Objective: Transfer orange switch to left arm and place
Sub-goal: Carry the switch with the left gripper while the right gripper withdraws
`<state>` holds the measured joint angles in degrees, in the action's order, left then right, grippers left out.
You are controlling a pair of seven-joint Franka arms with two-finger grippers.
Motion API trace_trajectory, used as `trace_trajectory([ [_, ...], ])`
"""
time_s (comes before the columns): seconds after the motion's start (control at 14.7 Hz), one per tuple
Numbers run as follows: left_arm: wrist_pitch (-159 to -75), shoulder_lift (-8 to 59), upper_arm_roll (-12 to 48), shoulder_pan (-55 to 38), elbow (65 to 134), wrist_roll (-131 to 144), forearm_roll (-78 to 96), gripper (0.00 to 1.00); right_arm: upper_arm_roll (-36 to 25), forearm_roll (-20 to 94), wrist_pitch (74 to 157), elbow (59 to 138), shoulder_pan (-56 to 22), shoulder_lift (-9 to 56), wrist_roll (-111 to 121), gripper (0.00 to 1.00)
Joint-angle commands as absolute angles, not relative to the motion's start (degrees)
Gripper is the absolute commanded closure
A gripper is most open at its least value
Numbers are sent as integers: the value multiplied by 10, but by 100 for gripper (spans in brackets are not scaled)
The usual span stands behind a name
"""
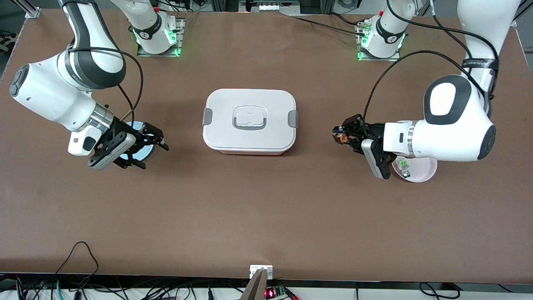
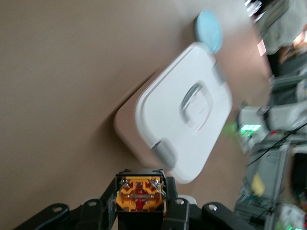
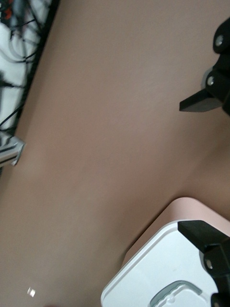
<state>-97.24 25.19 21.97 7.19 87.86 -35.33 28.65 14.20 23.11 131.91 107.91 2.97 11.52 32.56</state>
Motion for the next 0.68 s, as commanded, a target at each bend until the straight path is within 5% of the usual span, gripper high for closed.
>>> trace_trajectory([
  [0.0, -928, 254, 220, 76, 860, -354, 149, 100, 131, 101, 1224, 1031, 31, 110, 198, 0],
  [0.48, -925, 264, 221, 81, 882, -455, -87, 100, 127, -84, 981, 925, 25, 107, -16, 0],
  [0.61, -931, 279, 220, 112, 891, -531, -110, 100, 80, -83, 943, 898, 24, 104, -12, 0],
])
